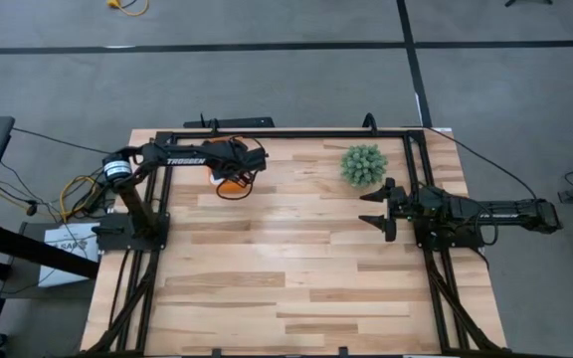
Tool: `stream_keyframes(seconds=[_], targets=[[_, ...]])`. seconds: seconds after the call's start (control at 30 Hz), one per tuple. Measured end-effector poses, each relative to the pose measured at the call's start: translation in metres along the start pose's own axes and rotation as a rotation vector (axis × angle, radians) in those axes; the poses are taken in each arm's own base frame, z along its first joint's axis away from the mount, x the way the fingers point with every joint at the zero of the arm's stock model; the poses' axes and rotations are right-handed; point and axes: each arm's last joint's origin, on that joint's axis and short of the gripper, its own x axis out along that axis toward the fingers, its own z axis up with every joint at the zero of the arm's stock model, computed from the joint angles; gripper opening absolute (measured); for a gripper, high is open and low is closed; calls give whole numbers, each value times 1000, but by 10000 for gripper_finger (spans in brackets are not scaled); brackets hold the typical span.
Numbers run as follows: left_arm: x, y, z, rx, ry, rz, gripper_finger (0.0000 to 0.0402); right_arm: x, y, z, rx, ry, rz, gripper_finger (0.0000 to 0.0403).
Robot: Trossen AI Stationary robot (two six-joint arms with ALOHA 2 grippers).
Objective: Pick and place pill bottles into a basket
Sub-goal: Put the orange pill bottle into the orange container, then return to Home Position
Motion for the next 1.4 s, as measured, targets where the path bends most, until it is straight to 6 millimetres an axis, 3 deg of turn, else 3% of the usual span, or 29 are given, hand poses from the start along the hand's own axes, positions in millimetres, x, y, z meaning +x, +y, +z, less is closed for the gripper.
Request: stream_keyframes(seconds=[0.2, 0.4, 0.63, 0.9, 1.17, 1.4], targets=[[-15, 12, 0, -29, -39, -24, 324, 0, 0, 0, 0, 0, -1, 311], [-53, 24, -10, -49, -188, -54, 337, 0, 0, 0, 0, 0, -1, 311], [-115, 28, -38, -61, -448, -180, 338, 0, 0, 0, 0, 0, 0, 311], [-170, 10, -86, 37, -726, -277, 338, 0, 0, 0, 0, 0, 0, 311], [-179, -12, -134, 118, -844, -356, 338, 0, 0, 0, 0, 0, 0, 311], [-156, -35, -175, 188, -896, -440, 338, 0, 0, 0, 0, -1, 0, 311]])
